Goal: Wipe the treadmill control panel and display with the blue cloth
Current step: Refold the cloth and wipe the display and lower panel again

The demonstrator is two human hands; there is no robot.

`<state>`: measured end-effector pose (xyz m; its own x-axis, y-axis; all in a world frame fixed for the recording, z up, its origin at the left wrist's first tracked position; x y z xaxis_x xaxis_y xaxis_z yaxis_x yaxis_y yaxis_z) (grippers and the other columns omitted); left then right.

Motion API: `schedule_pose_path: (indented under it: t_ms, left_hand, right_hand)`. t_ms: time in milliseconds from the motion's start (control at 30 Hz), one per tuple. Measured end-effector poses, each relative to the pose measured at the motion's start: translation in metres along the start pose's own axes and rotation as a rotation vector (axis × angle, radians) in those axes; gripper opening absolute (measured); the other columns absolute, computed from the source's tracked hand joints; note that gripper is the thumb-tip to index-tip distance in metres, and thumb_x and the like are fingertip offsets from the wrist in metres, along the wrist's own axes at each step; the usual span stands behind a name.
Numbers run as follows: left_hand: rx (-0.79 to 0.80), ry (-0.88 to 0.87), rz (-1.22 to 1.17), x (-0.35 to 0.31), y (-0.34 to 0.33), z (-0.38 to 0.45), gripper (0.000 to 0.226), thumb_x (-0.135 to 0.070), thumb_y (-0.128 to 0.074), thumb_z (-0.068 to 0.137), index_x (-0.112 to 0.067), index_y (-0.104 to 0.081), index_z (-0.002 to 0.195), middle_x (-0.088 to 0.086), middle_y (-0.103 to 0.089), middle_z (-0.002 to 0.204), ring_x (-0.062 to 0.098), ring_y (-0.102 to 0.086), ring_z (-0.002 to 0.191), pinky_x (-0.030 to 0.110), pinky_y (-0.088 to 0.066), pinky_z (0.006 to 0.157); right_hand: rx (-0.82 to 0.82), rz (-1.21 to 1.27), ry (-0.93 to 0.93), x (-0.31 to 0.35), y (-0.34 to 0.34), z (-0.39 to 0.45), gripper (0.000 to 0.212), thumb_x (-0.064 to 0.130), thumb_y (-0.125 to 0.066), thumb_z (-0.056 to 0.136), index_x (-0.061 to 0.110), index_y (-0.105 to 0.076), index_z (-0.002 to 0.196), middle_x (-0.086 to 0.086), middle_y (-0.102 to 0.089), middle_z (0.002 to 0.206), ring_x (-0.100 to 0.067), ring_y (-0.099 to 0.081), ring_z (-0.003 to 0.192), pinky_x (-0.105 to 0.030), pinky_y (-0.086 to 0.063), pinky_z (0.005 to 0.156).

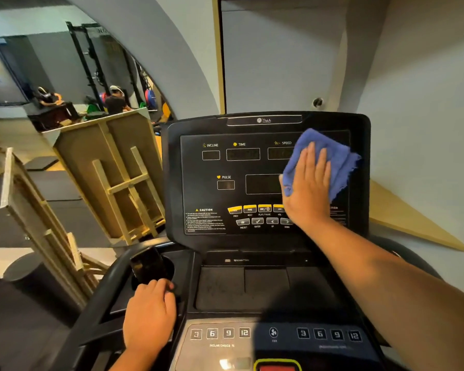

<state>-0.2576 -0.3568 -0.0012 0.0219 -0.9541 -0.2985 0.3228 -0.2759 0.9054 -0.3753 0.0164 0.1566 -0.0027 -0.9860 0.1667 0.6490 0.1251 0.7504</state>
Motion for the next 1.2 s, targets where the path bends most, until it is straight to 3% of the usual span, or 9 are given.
schedule_pose_path:
  t_ms: [133, 200, 333, 500, 600, 767, 900, 1033, 1200]
  left_hand:
    - [-0.002, -0.015, -0.011, -0.002, -0.002, 0.0, 0.014, -0.023, -0.052, 0.092, -0.029, -0.064, 0.088, -0.012, -0.057, 0.077, 0.006, -0.043, 0.071, 0.028, -0.034, 0.062]
    - [0.0, -0.028, -0.004, 0.0, -0.003, 0.001, 0.019, -0.028, -0.044, 0.092, -0.031, -0.062, 0.087, -0.013, -0.056, 0.076, 0.007, -0.044, 0.072, 0.029, -0.037, 0.062]
    - [0.001, -0.046, 0.023, 0.004, -0.007, 0.001, 0.027, -0.036, -0.031, 0.086, -0.036, -0.059, 0.086, -0.014, -0.051, 0.073, 0.009, -0.045, 0.071, 0.031, -0.042, 0.06]
    - [0.017, -0.022, 0.047, 0.009, -0.014, 0.004, 0.027, -0.039, -0.028, 0.083, -0.037, -0.055, 0.081, -0.013, -0.05, 0.072, 0.01, -0.044, 0.071, 0.031, -0.037, 0.059]
    - [0.005, -0.013, 0.036, 0.01, -0.016, 0.005, 0.026, -0.039, -0.029, 0.082, -0.037, -0.054, 0.078, -0.014, -0.049, 0.07, 0.009, -0.044, 0.07, 0.031, -0.035, 0.058]
    - [0.03, -0.021, 0.05, 0.013, -0.021, 0.007, 0.03, -0.042, -0.027, 0.081, -0.038, -0.057, 0.081, -0.013, -0.052, 0.073, 0.01, -0.048, 0.072, 0.032, -0.045, 0.059]
    - [0.07, -0.012, 0.059, 0.016, -0.023, 0.01, 0.025, -0.044, -0.029, 0.078, -0.039, -0.053, 0.074, -0.01, -0.051, 0.069, 0.012, -0.05, 0.069, 0.03, -0.043, 0.054]
    - [0.088, -0.015, 0.084, 0.015, -0.023, 0.012, 0.013, -0.042, -0.038, 0.074, -0.039, -0.048, 0.065, -0.011, -0.043, 0.06, 0.009, -0.045, 0.058, 0.023, -0.035, 0.046]
    - [0.095, 0.016, 0.054, 0.013, -0.021, 0.016, 0.012, -0.043, -0.042, 0.077, -0.04, -0.05, 0.069, -0.011, -0.049, 0.066, 0.006, -0.047, 0.067, 0.022, -0.037, 0.054]
  right_hand:
    - [0.141, -0.141, 0.479, 0.035, -0.025, -0.044, 0.095, 0.041, -0.056, 0.092, 0.004, 0.002, 0.156, -0.015, 0.005, 0.166, -0.034, 0.011, 0.152, -0.052, -0.006, 0.123]
    - [0.207, -0.193, 0.569, 0.012, -0.033, -0.065, 0.104, 0.036, -0.064, 0.085, 0.006, 0.005, 0.157, -0.014, 0.005, 0.166, -0.032, 0.011, 0.152, -0.049, -0.004, 0.123]
    - [0.122, -0.13, 0.288, -0.041, -0.014, -0.044, 0.105, 0.028, -0.07, 0.084, 0.009, 0.003, 0.157, -0.013, 0.003, 0.166, -0.031, 0.006, 0.153, -0.046, 0.0, 0.123]
    - [-0.036, 0.024, -0.123, -0.004, 0.006, 0.007, 0.078, 0.052, -0.028, 0.102, 0.004, 0.002, 0.156, -0.019, -0.001, 0.165, -0.038, 0.004, 0.152, -0.054, -0.004, 0.123]
    - [0.029, -0.044, 0.102, 0.049, -0.01, 0.007, 0.077, 0.051, -0.026, 0.102, 0.005, 0.005, 0.156, -0.019, 0.005, 0.165, -0.039, 0.008, 0.151, -0.055, -0.004, 0.122]
    - [0.198, -0.138, 0.542, 0.045, -0.031, -0.036, 0.098, 0.034, -0.058, 0.088, 0.008, 0.006, 0.157, -0.011, 0.011, 0.166, -0.03, 0.015, 0.152, -0.049, 0.001, 0.123]
    - [0.154, -0.089, 0.302, -0.004, -0.019, -0.022, 0.087, 0.035, -0.049, 0.096, 0.01, 0.008, 0.157, -0.012, 0.011, 0.166, -0.029, 0.013, 0.152, -0.047, 0.001, 0.123]
    - [-0.009, 0.006, -0.029, 0.027, 0.005, 0.02, 0.079, 0.052, -0.025, 0.098, 0.006, 0.001, 0.157, -0.016, 0.0, 0.166, -0.037, 0.005, 0.152, -0.05, 0.0, 0.123]
    - [0.132, -0.064, 0.431, 0.105, -0.028, -0.011, 0.085, 0.041, -0.046, 0.094, 0.008, 0.0, 0.157, -0.009, 0.007, 0.167, -0.031, 0.015, 0.152, -0.045, 0.009, 0.122]
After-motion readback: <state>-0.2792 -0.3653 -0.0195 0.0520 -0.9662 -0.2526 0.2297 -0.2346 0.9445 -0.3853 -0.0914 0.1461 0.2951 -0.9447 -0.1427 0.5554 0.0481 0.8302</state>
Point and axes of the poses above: each hand's wrist, its own z-axis towards the middle knuckle, its own y-axis out of the back of the hand, x = y × z, the point moved 10 cm from there along z, towards the middle knuckle
